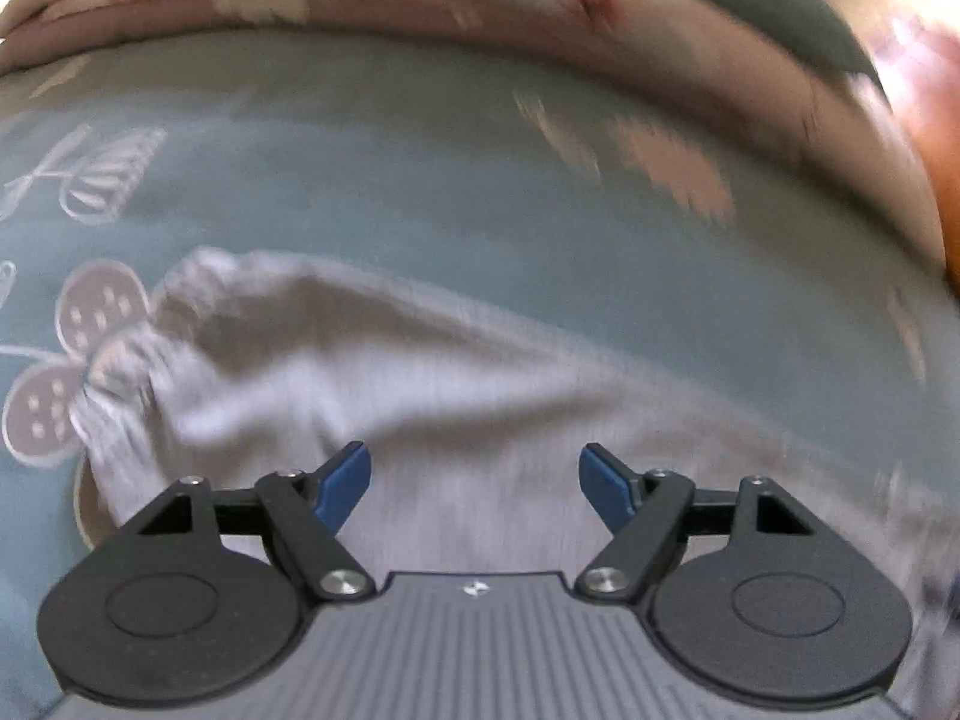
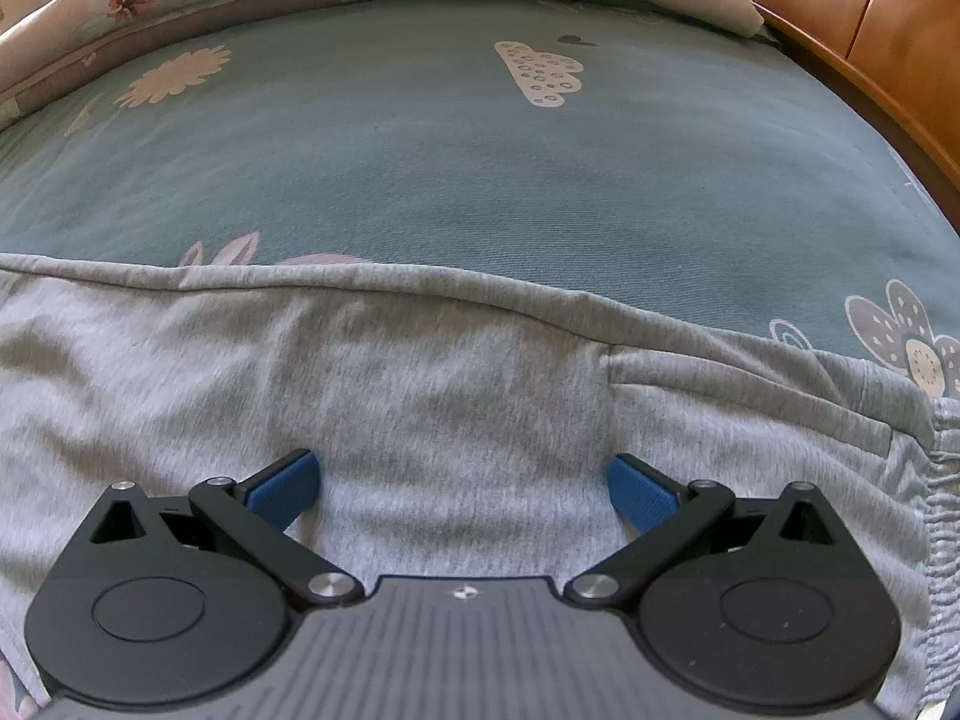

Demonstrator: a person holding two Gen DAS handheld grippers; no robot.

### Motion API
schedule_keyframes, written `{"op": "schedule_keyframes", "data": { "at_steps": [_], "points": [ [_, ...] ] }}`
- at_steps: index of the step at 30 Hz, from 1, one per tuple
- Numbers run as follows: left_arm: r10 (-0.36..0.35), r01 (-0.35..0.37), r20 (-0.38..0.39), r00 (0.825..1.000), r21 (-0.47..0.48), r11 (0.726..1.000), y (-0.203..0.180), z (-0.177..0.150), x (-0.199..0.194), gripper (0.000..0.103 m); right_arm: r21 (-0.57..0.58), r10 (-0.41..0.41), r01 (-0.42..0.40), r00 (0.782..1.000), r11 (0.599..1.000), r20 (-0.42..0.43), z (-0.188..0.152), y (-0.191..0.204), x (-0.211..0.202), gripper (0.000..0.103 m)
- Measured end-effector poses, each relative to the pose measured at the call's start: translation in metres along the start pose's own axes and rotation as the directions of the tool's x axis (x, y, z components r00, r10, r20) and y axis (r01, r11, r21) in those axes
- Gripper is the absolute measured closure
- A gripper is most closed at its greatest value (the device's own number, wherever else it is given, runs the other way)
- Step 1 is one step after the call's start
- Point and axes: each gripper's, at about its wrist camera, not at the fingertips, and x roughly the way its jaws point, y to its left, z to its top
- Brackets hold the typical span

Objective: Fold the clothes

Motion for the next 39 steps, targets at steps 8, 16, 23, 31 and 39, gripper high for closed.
{"op": "schedule_keyframes", "data": {
  "at_steps": [8, 16, 23, 31, 39],
  "points": [
    [0.124, -0.123, 0.0, 0.992, 0.083, 0.989, -0.014, -0.032, -0.007, 0.026, -0.003, 0.004, -0.004, 1.0, 1.0, -0.023, 0.005, -0.001, 0.0, 0.0],
    [0.061, -0.069, 0.036, 0.997, 0.257, 0.964, -0.083, -0.047, -0.066, 0.026, 0.022, 0.088, -0.087, 0.996, 0.996, -0.03, 0.019, -0.017, -0.049, 0.0],
    [-0.057, 0.059, -0.017, 0.998, 0.426, 0.903, -0.17, -0.079, -0.093, 0.026, -0.027, 0.098, -0.098, 0.995, 0.995, -0.005, 0.006, -0.049, -0.125, 0.0],
    [-0.233, 0.264, -0.128, 0.964, 0.558, 0.787, -0.277, -0.139, -0.101, 0.025, -0.142, -0.035, 0.018, 0.993, 0.99, -0.117, -0.088, -0.081, -0.157, 0.0],
    [-0.322, 0.416, -0.264, 0.909, 0.624, 0.662, -0.363, -0.17, -0.09, 0.025, -0.048, -0.021, 0.008, 0.962, 0.999, -0.272, -0.176, -0.095, -0.135, 0.0]
  ]
}}
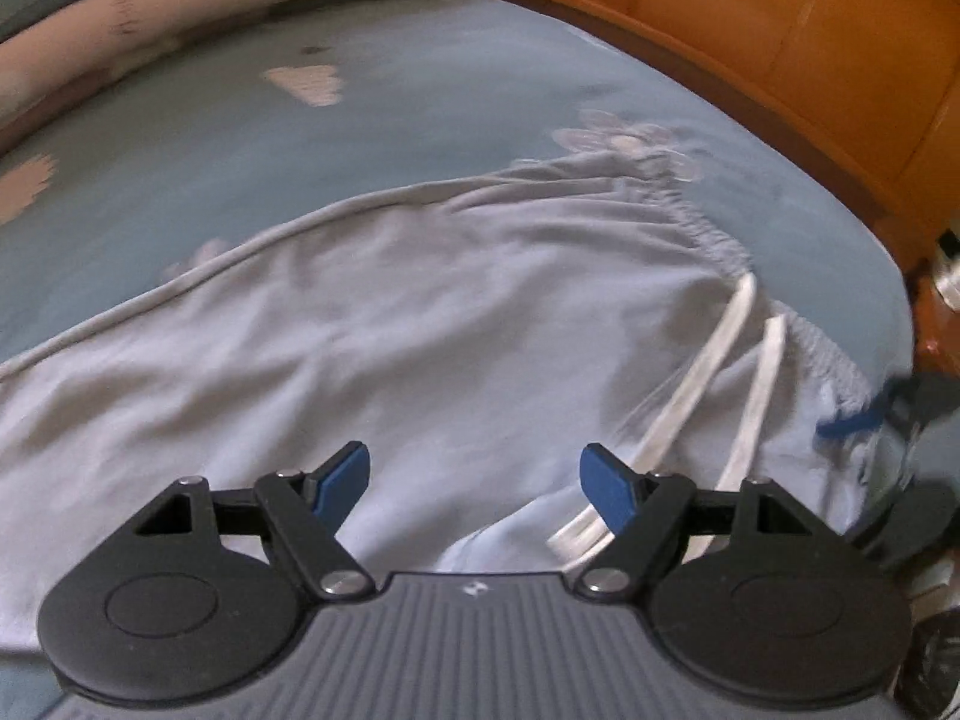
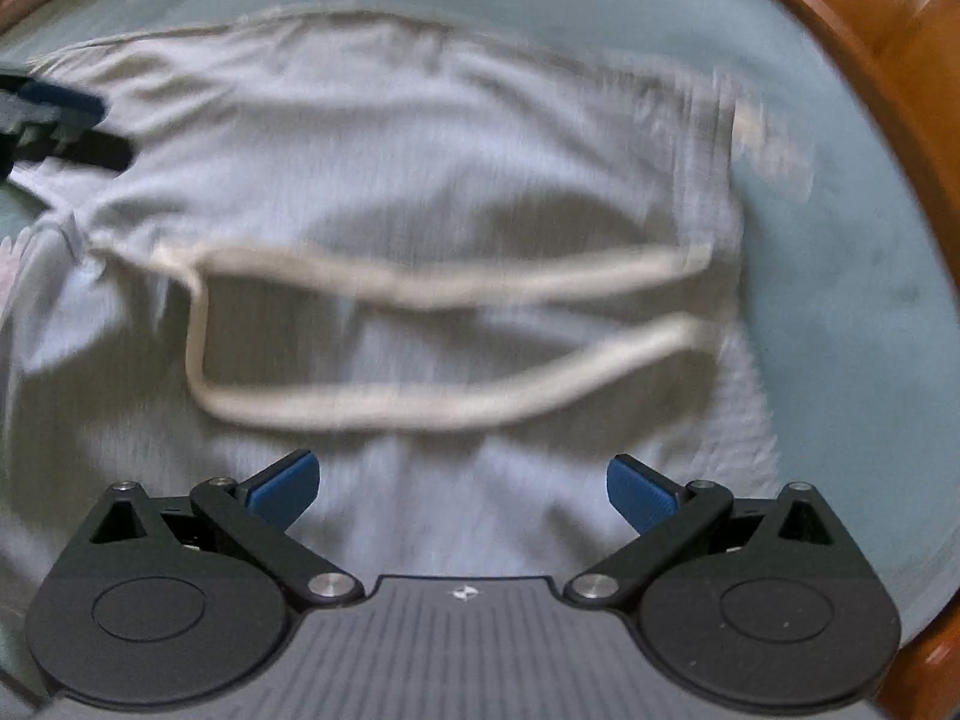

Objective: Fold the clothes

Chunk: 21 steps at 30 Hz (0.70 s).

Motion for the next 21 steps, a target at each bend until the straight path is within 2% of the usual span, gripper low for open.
{"op": "schedule_keyframes", "data": {
  "at_steps": [3, 6, 8, 11, 15, 19, 21],
  "points": [
    [-0.047, 0.048, -0.014, 0.999, 0.031, 0.998, -0.017, 0.019, 0.016, 0.026, 0.147, 0.032, -0.022, 0.998, 0.989, -0.062, -0.022, -0.018, 0.011, 0.0],
    [-0.09, 0.09, -0.007, 0.996, 0.044, 0.995, -0.029, 0.04, 0.031, 0.026, 0.225, 0.047, -0.045, 0.999, 0.973, -0.005, -0.037, -0.031, 0.004, 0.0],
    [-0.127, 0.127, -0.005, 0.992, 0.042, 0.991, -0.036, 0.055, 0.042, 0.026, 0.235, 0.049, -0.054, 0.998, 0.971, 0.025, -0.039, -0.033, -0.001, 0.0],
    [-0.187, 0.187, 0.006, 0.982, -0.011, 0.982, -0.043, 0.079, 0.059, 0.026, 0.22, 0.039, -0.062, 0.994, 0.974, 0.107, -0.036, -0.034, -0.011, 0.0],
    [-0.246, 0.246, -0.007, 0.969, -0.028, 0.969, -0.062, 0.1, 0.089, 0.026, 0.223, 0.081, -0.104, 0.99, 0.969, 0.111, -0.032, -0.039, -0.002, 0.0],
    [-0.286, 0.285, -0.047, 0.957, -0.024, 0.958, -0.079, 0.111, 0.121, 0.026, 0.226, 0.092, -0.118, 0.988, 0.967, 0.122, -0.037, -0.043, 0.007, 0.0],
    [-0.297, 0.294, -0.104, 0.949, -0.047, 0.955, -0.081, 0.114, 0.141, 0.026, 0.207, 0.084, -0.112, 0.987, 0.972, 0.14, -0.039, -0.042, 0.007, 0.0]
  ]
}}
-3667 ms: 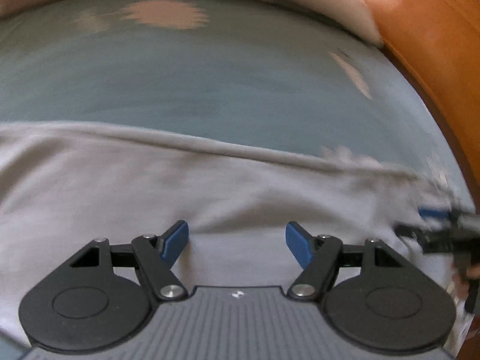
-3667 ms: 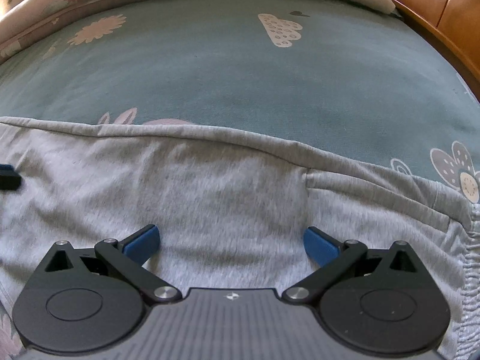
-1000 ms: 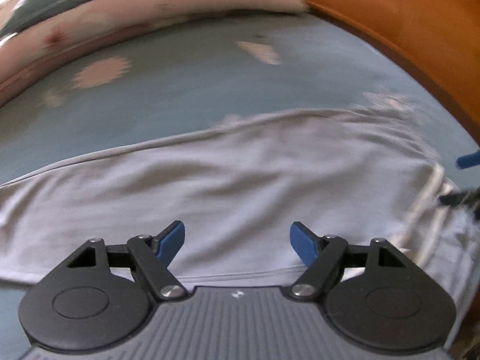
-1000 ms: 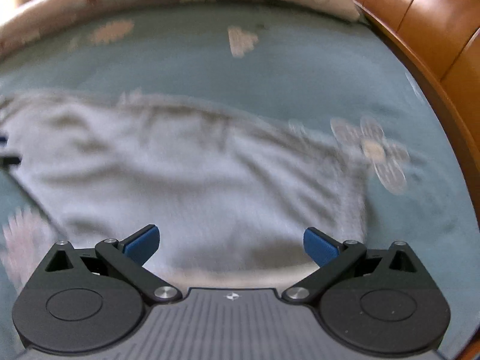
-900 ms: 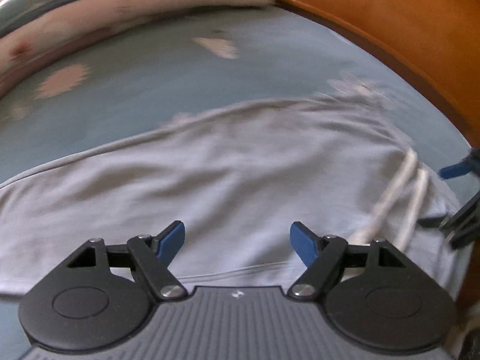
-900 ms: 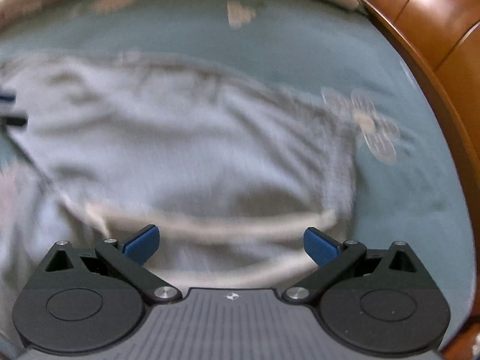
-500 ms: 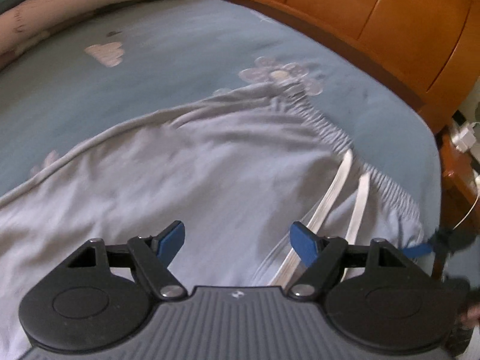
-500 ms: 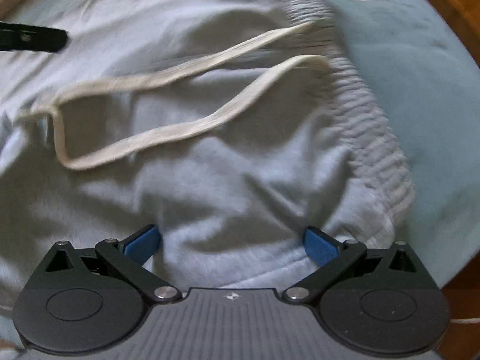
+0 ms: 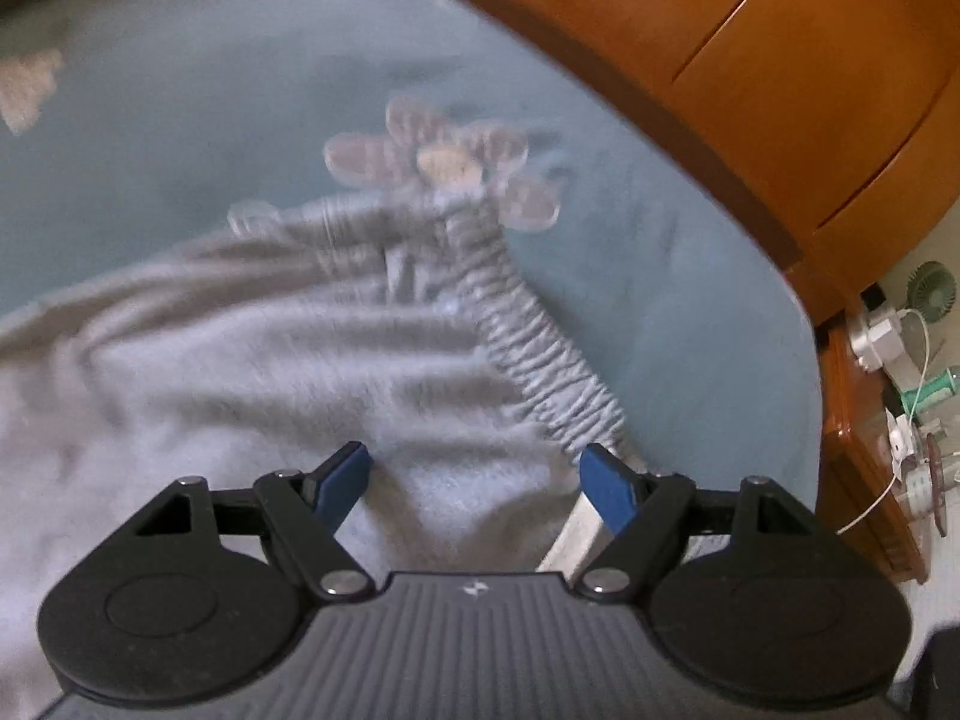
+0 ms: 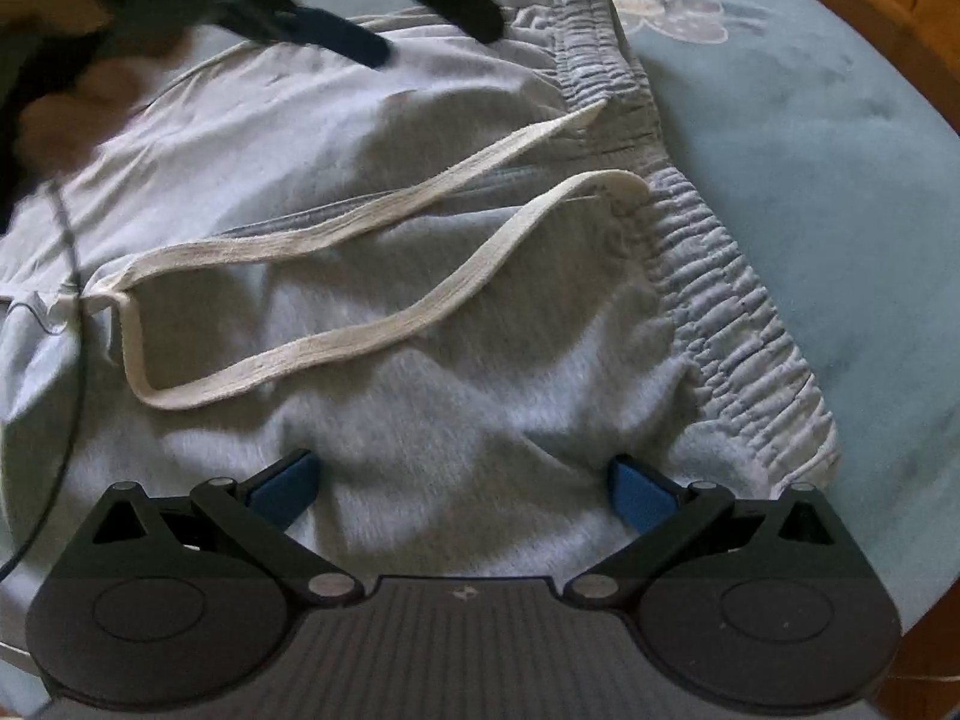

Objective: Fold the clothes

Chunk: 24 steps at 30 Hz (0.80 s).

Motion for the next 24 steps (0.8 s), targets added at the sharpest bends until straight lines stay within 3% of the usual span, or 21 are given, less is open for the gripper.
{"op": "schedule_keyframes", "data": {
  "at_steps": [3, 10, 14, 16, 21, 24],
  "points": [
    [-0.02, 0.021, 0.001, 1.0, -0.038, 0.999, 0.011, 0.008, 0.015, 0.021, -0.038, -0.008, 0.008, 1.0, 0.999, 0.009, -0.001, 0.002, 0.0, 0.0],
    [0.03, -0.03, 0.0, 1.0, -0.028, 0.999, 0.009, 0.028, 0.009, 0.021, -0.077, -0.02, 0.023, 0.999, 0.997, 0.046, -0.008, 0.005, -0.001, 0.0],
    [0.043, -0.043, 0.029, 0.999, 0.012, 0.999, 0.012, 0.017, -0.035, 0.021, -0.138, -0.025, 0.027, 1.0, 0.99, 0.019, -0.007, 0.007, -0.002, 0.0],
    [0.099, -0.1, 0.044, 0.994, 0.023, 0.995, 0.017, 0.003, -0.061, 0.021, -0.15, -0.019, 0.017, 1.0, 0.989, -0.014, -0.004, 0.006, -0.005, 0.0],
    [0.277, -0.278, 0.056, 0.959, 0.012, 0.96, 0.035, -0.04, -0.122, 0.021, -0.162, -0.024, 0.017, 0.999, 0.987, -0.041, 0.004, 0.011, -0.029, 0.0],
    [0.383, -0.381, 0.034, 0.923, -0.043, 0.923, 0.046, -0.073, -0.149, 0.021, -0.159, 0.074, -0.073, 0.997, 0.985, 0.002, 0.013, 0.021, -0.051, 0.0]
  ]
}}
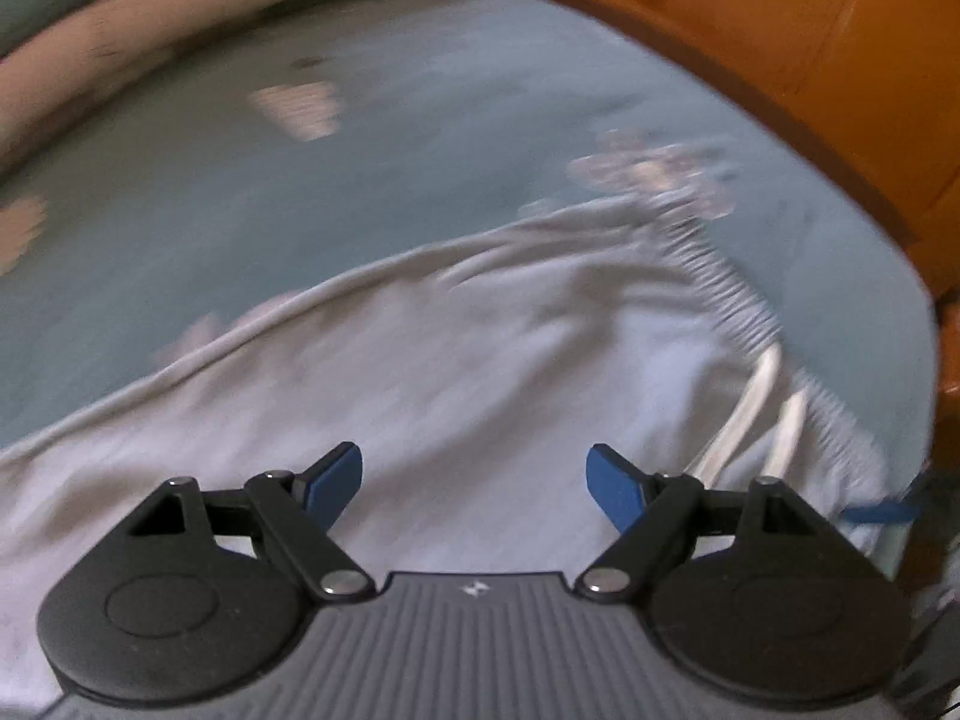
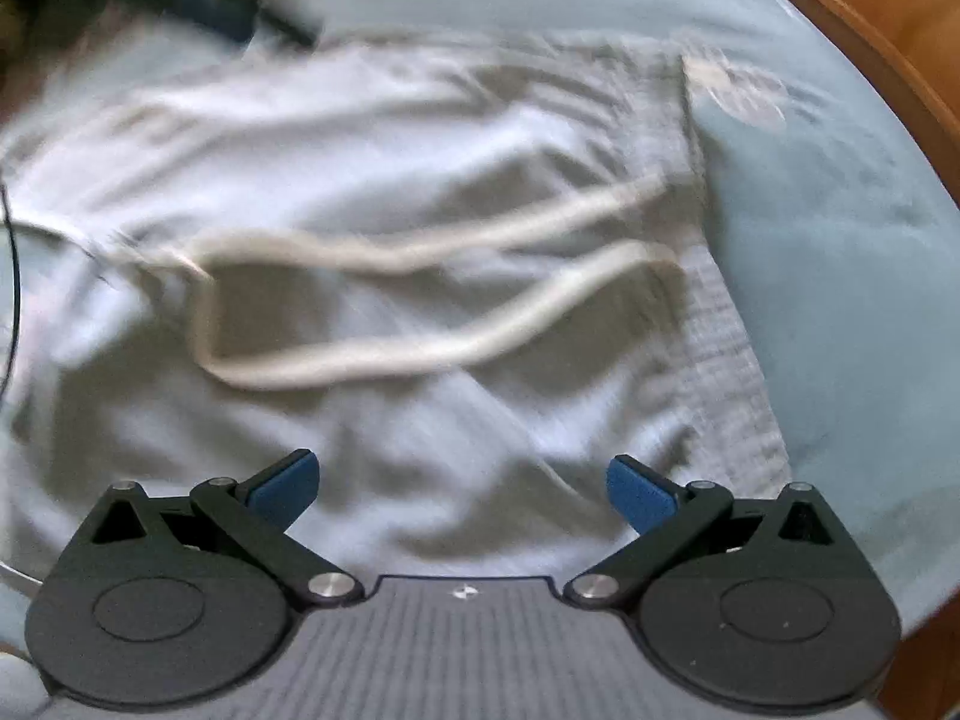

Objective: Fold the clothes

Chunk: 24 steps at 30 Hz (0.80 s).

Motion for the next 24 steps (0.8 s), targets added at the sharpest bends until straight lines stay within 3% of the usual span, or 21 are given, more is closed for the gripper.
{"op": "schedule_keyframes", "data": {
  "at_steps": [4, 10, 15, 19, 24],
  "points": [
    [0.05, -0.057, -0.048, 0.998, -0.149, 0.987, 0.028, -0.043, -0.015, 0.021, -0.005, 0.215, -0.215, 0.977, 0.977, 0.012, 0.029, 0.027, 0.01, 0.0],
    [0.083, -0.103, -0.076, 0.994, -0.306, 0.947, 0.054, -0.103, -0.028, 0.021, -0.009, 0.395, -0.395, 0.918, 0.919, -0.03, 0.06, 0.059, 0.054, 0.0],
    [0.112, -0.142, -0.096, 0.989, -0.407, 0.902, 0.074, -0.139, -0.038, 0.021, -0.027, 0.467, -0.471, 0.879, 0.882, -0.099, 0.072, 0.075, 0.081, 0.0],
    [0.12, -0.159, -0.113, 0.986, -0.468, 0.869, 0.083, -0.159, -0.042, 0.021, -0.092, 0.526, -0.563, 0.81, 0.821, -0.259, 0.063, 0.096, 0.086, 0.0],
    [0.109, -0.152, -0.115, 0.987, -0.491, 0.858, 0.081, -0.17, -0.045, 0.021, -0.232, 0.468, -0.593, 0.774, 0.771, -0.426, 0.032, 0.118, 0.066, 0.0]
  ]
}}
